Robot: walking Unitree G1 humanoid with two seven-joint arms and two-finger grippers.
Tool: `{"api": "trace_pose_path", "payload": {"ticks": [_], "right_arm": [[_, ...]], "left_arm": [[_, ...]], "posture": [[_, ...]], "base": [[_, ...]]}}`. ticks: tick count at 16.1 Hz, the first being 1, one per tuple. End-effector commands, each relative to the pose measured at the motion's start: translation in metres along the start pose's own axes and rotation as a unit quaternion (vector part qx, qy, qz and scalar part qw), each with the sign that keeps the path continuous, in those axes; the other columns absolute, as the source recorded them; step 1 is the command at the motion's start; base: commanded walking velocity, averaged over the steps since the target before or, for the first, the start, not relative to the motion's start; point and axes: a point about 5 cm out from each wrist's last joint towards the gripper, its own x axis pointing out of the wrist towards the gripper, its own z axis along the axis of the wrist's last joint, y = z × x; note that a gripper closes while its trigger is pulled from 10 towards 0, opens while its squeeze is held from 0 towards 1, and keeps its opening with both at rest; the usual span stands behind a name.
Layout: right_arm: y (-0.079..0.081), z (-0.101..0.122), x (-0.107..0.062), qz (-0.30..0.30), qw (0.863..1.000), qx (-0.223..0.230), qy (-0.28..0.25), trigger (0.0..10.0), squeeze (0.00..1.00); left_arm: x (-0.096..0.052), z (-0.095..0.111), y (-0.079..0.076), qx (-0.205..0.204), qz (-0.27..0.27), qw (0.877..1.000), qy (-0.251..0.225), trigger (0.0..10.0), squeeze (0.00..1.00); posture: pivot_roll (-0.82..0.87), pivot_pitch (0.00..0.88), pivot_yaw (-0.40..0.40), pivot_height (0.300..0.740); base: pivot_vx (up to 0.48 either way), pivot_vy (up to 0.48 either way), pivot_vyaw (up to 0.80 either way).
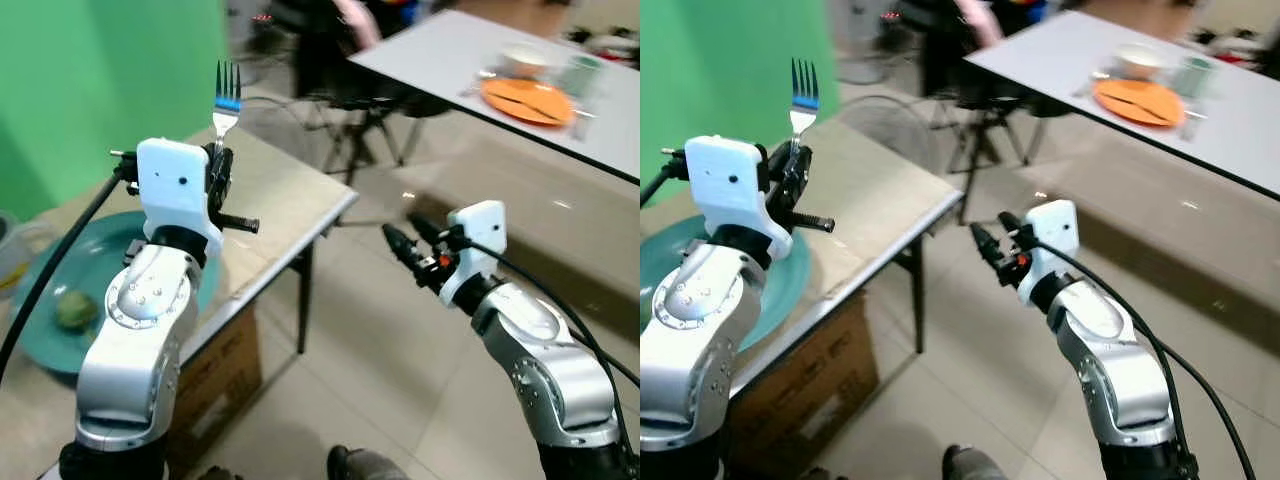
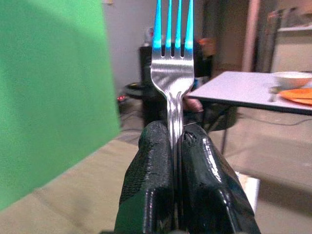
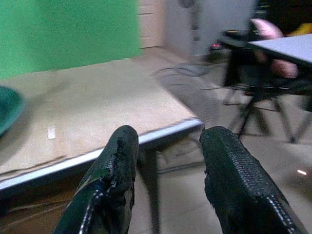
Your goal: Setting the table
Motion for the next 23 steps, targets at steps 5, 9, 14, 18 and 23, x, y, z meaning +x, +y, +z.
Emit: {"api": "trace_pose_path", "payload": {"ticks": [5,9,14,18,23], "right_arm": [[-0.008,0.003,-0.003,-0.035,0.999,-0.002,-0.015,10.0,0.00],[-0.010,0.001,-0.007,-0.051,0.999,0.007,-0.017,10.0,0.00],[-0.009,-0.001,-0.014,-0.062,0.998,0.014,-0.024,10.0,0.00],[-0.009,-0.002,-0.018,-0.071,0.997,0.018,-0.028,10.0,0.00],[-0.013,-0.005,-0.021,-0.077,0.997,0.014,-0.021,10.0,0.00]], "left_arm": [[-0.005,0.002,-0.005,0.011,-0.008,1.000,-0.013,10.0,0.00],[-0.009,-0.007,-0.013,0.016,-0.031,0.999,0.000,10.0,0.00],[-0.019,-0.017,-0.014,0.022,-0.038,0.999,0.010,10.0,0.00],[-0.044,-0.037,-0.010,0.026,-0.019,0.998,0.047,10.0,0.00],[-0.065,-0.054,-0.006,0.025,-0.009,0.996,0.084,10.0,0.00]], "posture": [[-0.05,0.015,-0.037,0.740],[-0.06,0.013,-0.026,0.740],[-0.07,0.000,-0.016,0.740],[-0.07,0.000,-0.011,0.740],[-0.07,0.000,-0.020,0.740]], "base": [[0.237,0.000,0.00],[0.350,0.000,-0.80],[0.351,0.000,-0.80],[0.352,0.000,-0.80],[0.350,0.000,-0.80]]}}
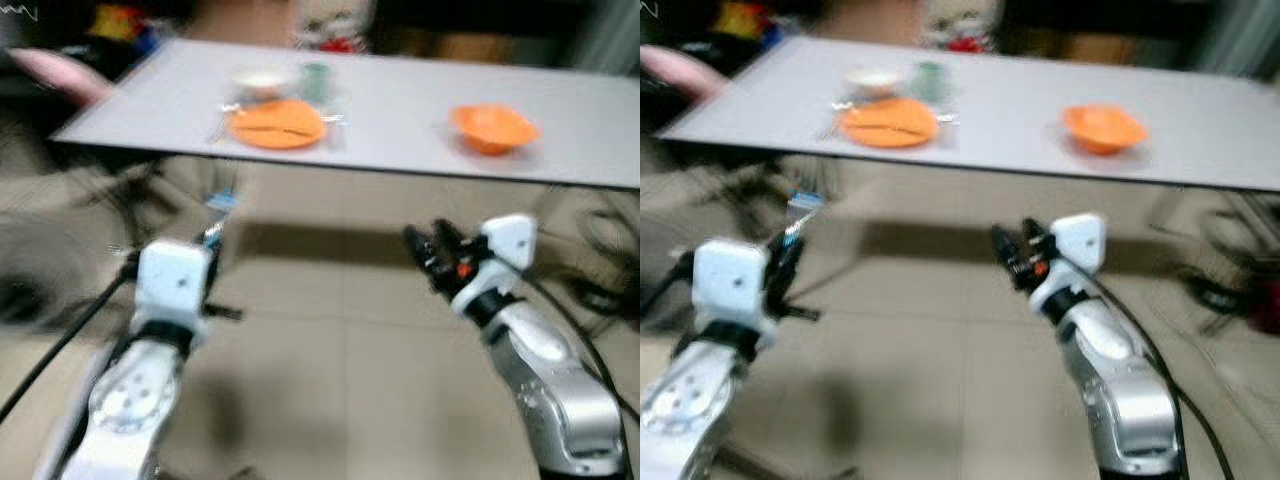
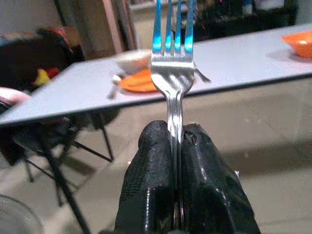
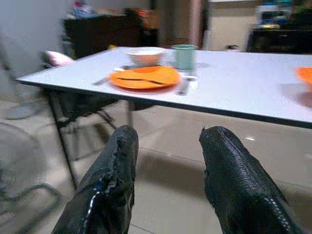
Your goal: Setting the table
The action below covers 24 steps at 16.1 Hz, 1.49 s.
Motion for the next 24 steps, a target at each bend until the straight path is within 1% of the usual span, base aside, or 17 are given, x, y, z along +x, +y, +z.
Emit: {"api": "trace_pose_path", "payload": {"ticks": [1,2,4,7,9,10,12,15,17,22,24], "right_arm": [[-0.010,0.002,-0.004,-0.020,1.000,-0.011,-0.002,10.0,0.00],[-0.010,0.002,-0.005,-0.022,1.000,-0.010,-0.001,10.0,0.00],[-0.010,0.000,-0.006,-0.022,1.000,-0.010,0.003,10.0,0.00],[-0.012,-0.001,-0.005,-0.026,1.000,-0.013,0.008,10.0,0.00],[-0.018,-0.001,-0.003,-0.044,0.999,0.007,0.015,10.0,0.00],[-0.017,-0.001,-0.002,-0.034,0.999,-0.006,0.017,10.0,0.00],[-0.012,-0.001,-0.002,-0.019,1.000,-0.002,0.011,10.0,0.00],[-0.003,-0.002,0.000,-0.004,1.000,-0.007,0.009,10.0,0.00],[-0.003,-0.003,0.000,-0.003,1.000,-0.007,0.011,10.0,0.00],[-0.010,-0.003,0.004,-0.012,1.000,-0.011,0.014,10.0,0.00],[-0.012,-0.001,0.005,-0.013,1.000,-0.008,0.013,10.0,0.00]], "left_arm": [[-0.003,0.000,-0.005,-0.005,-0.009,1.000,-0.009,10.0,0.00],[-0.008,-0.006,-0.006,0.000,-0.013,1.000,0.003,10.0,0.00],[-0.011,-0.009,-0.008,0.003,-0.017,1.000,0.008,10.0,0.00],[-0.009,-0.006,-0.012,-0.002,-0.020,1.000,0.004,10.0,0.00],[-0.005,-0.008,-0.012,-0.004,-0.009,1.000,0.006,10.0,0.00],[-0.003,-0.008,-0.011,-0.008,-0.006,1.000,0.004,10.0,0.00],[-0.002,-0.007,-0.012,-0.008,-0.005,1.000,0.001,10.0,0.00],[0.002,-0.004,-0.008,-0.009,0.003,1.000,-0.007,10.0,0.00],[0.004,-0.006,-0.010,0.000,-0.005,1.000,-0.006,10.0,0.00],[0.009,-0.005,-0.011,-0.003,-0.010,1.000,-0.011,10.0,0.00],[0.011,-0.004,-0.012,-0.003,-0.011,1.000,-0.014,10.0,0.00]], "posture": [[-0.07,0.000,-0.021,0.740],[-0.07,0.000,-0.023,0.740],[-0.07,0.000,-0.028,0.740],[-0.08,0.000,-0.026,0.740],[-0.08,0.000,-0.023,0.740],[-0.09,0.000,-0.020,0.740],[-0.09,0.000,-0.021,0.740],[-0.09,0.000,-0.023,0.740],[-0.09,0.000,-0.024,0.740],[-0.09,0.000,-0.017,0.740],[-0.09,0.000,-0.015,0.740]], "base": [[0.349,0.000,-0.80],[0.352,0.000,-0.80],[0.351,0.000,-0.80],[0.350,0.000,-0.80],[0.349,0.000,-0.69],[0.352,0.000,0.00],[0.358,0.000,0.00],[0.368,0.000,0.00],[0.388,0.000,0.00],[0.397,0.000,0.00],[0.396,0.000,-0.66]]}}
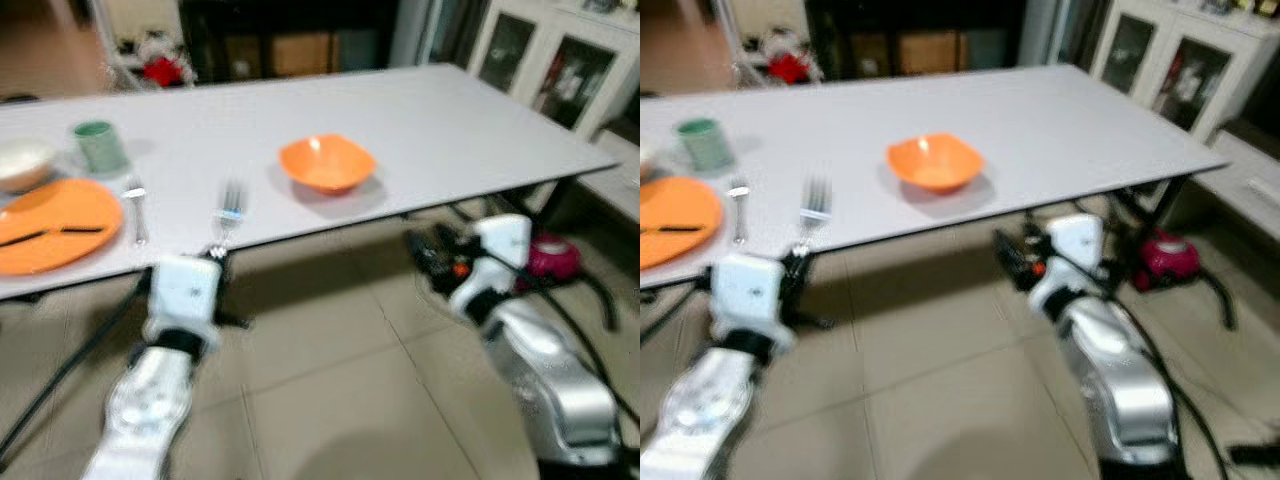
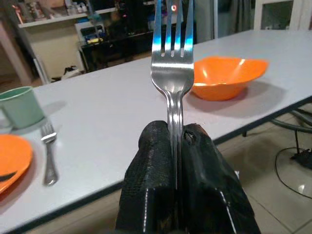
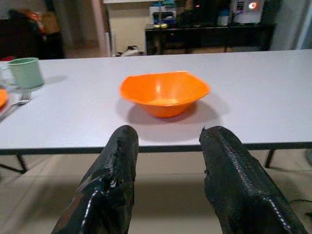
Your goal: Setting the table
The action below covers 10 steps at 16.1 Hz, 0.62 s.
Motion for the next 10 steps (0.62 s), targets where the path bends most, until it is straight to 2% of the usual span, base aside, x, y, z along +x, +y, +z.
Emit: {"api": "trace_pose_path", "payload": {"ticks": [1,2,7,10], "right_arm": [[-0.0112,0.0038,-0.0021,-0.017,1.000,-0.009,-0.002,10.0,0.00],[-0.0114,0.0040,-0.0018,-0.017,1.000,-0.011,-0.002,10.0,0.00],[-0.0119,0.0053,-0.0004,-0.017,1.000,-0.016,-0.008,10.0,0.00],[-0.0082,0.0072,-0.0015,0.008,1.000,-0.016,-0.012,10.0,0.00]], "left_arm": [[0.0044,0.0077,-0.0075,-0.005,-0.016,1.000,-0.018,10.0,0.00],[0.0051,0.0079,-0.0078,-0.004,-0.017,1.000,-0.019,10.0,0.00],[0.0058,0.0085,-0.0063,-0.001,-0.020,1.000,-0.021,10.0,0.00],[0.0079,0.0101,-0.0052,0.001,-0.020,1.000,-0.023,10.0,0.00]], "posture": [[-0.09,0.000,-0.014,0.740],[-0.09,0.000,-0.012,0.740],[-0.09,0.000,-0.007,0.740],[-0.08,0.000,-0.005,0.740]], "base": [[0.394,0.000,-0.80],[0.394,0.000,-0.80],[0.395,0.000,0.00],[0.396,0.000,0.00]]}}
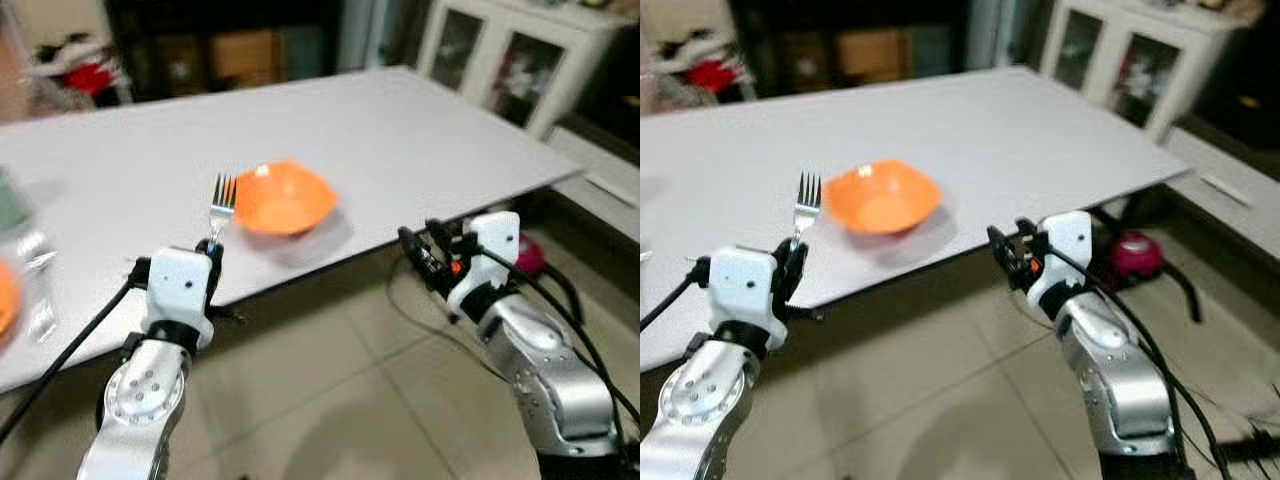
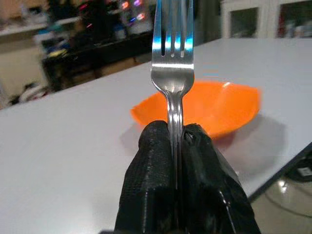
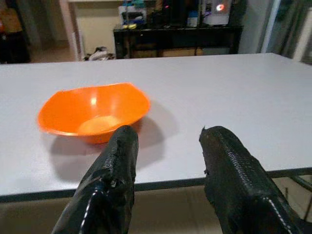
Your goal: Setting the table
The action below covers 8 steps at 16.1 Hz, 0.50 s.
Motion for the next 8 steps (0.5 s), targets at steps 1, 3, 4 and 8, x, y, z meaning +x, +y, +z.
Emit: {"api": "trace_pose_path", "payload": {"ticks": [1,3,4,8], "right_arm": [[-0.005,0.005,-0.004,-0.004,1.000,-0.005,-0.010,10.0,0.00],[-0.004,0.005,-0.003,0.000,1.000,-0.007,-0.010,10.0,0.00],[-0.003,0.005,-0.003,0.010,1.000,-0.015,-0.007,10.0,0.00],[0.000,0.006,-0.003,0.040,0.999,-0.021,-0.001,10.0,0.00]], "left_arm": [[0.002,0.005,-0.005,-0.002,-0.012,1.000,-0.010,10.0,0.00],[0.003,0.005,-0.004,-0.001,-0.012,1.000,-0.011,10.0,0.00],[0.004,0.006,-0.003,0.001,-0.014,1.000,-0.012,10.0,0.00],[0.013,0.007,-0.003,0.010,-0.031,0.999,-0.013,10.0,0.00]], "posture": [[-0.08,0.000,-0.005,0.740],[-0.08,0.000,-0.005,0.740],[-0.08,0.000,-0.004,0.740],[-0.08,0.000,0.008,0.740]], "base": [[0.398,0.000,0.00],[0.396,0.000,0.00],[0.398,0.000,0.00],[0.397,0.000,0.00]]}}
